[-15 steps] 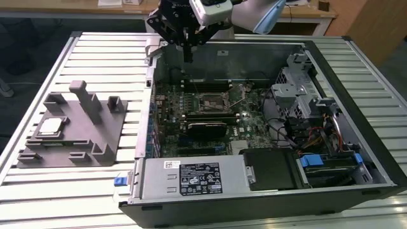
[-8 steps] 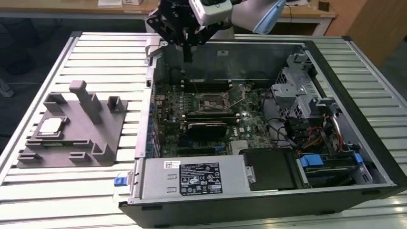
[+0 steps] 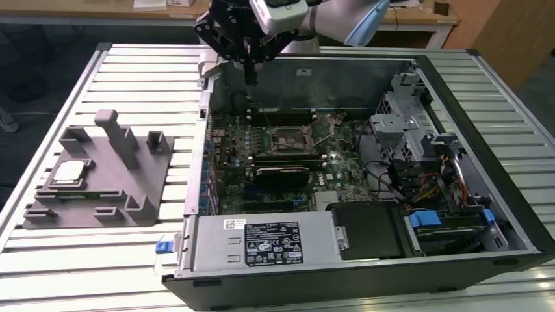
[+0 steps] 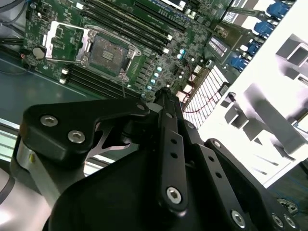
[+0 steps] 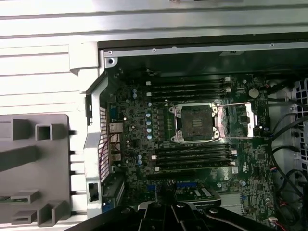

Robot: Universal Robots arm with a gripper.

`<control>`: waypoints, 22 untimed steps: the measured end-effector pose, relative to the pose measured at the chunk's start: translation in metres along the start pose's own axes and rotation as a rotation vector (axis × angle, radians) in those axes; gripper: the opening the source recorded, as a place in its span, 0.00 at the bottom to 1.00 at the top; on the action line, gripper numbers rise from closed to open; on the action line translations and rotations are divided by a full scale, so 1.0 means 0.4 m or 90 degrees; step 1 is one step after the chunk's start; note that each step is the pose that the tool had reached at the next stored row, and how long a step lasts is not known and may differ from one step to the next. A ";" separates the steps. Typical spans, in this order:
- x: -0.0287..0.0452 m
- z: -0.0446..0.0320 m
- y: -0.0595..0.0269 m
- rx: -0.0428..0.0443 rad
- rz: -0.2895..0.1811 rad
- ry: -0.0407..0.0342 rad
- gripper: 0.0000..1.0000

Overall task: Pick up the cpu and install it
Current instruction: 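Reach for the cpu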

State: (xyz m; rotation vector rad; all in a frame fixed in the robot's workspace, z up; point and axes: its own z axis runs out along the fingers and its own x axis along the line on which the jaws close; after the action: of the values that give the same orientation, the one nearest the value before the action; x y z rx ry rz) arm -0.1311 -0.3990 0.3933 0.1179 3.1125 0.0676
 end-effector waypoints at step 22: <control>0.064 -0.002 -0.009 -0.0039 0.000 0.0003 0.11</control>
State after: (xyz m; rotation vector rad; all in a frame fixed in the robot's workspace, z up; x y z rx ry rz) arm -0.1567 -0.4005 0.3933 0.1181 3.1125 0.0772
